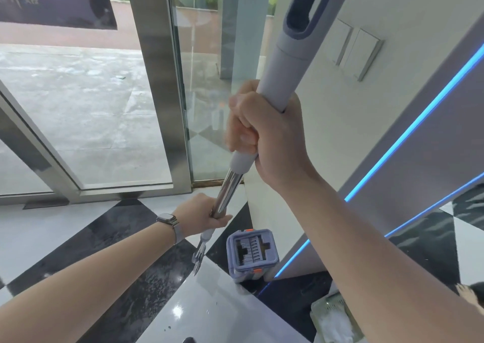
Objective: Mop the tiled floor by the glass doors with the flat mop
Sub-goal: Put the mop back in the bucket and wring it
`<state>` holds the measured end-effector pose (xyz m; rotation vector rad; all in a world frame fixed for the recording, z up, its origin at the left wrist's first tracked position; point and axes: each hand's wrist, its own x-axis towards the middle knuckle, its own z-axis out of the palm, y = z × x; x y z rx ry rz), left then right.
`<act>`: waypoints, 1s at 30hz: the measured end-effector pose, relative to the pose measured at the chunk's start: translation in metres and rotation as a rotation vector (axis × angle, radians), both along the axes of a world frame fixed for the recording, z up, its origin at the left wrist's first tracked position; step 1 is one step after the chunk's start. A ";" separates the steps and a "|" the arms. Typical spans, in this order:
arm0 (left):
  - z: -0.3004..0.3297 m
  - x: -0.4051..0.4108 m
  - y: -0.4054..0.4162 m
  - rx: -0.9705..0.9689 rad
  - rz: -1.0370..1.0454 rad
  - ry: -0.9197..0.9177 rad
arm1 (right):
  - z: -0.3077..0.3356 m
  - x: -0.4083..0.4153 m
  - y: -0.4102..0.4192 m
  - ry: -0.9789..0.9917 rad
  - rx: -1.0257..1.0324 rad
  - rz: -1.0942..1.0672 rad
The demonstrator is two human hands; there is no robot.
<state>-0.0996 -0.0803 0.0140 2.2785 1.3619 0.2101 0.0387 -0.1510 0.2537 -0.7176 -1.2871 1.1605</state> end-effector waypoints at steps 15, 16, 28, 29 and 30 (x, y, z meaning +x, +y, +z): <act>0.085 0.019 0.009 0.099 -0.061 -0.143 | 0.094 0.006 0.004 -0.021 0.075 -0.038; 0.094 0.021 0.009 0.095 -0.066 -0.164 | 0.103 0.006 0.004 -0.018 0.085 -0.036; 0.156 0.052 0.001 0.118 -0.097 -0.260 | 0.165 0.021 -0.001 -0.067 0.170 -0.049; 0.160 0.056 -0.002 0.130 -0.098 -0.263 | 0.168 0.023 -0.002 -0.069 0.175 -0.059; 0.165 0.061 -0.003 0.144 -0.104 -0.260 | 0.171 0.026 -0.002 -0.068 0.183 -0.072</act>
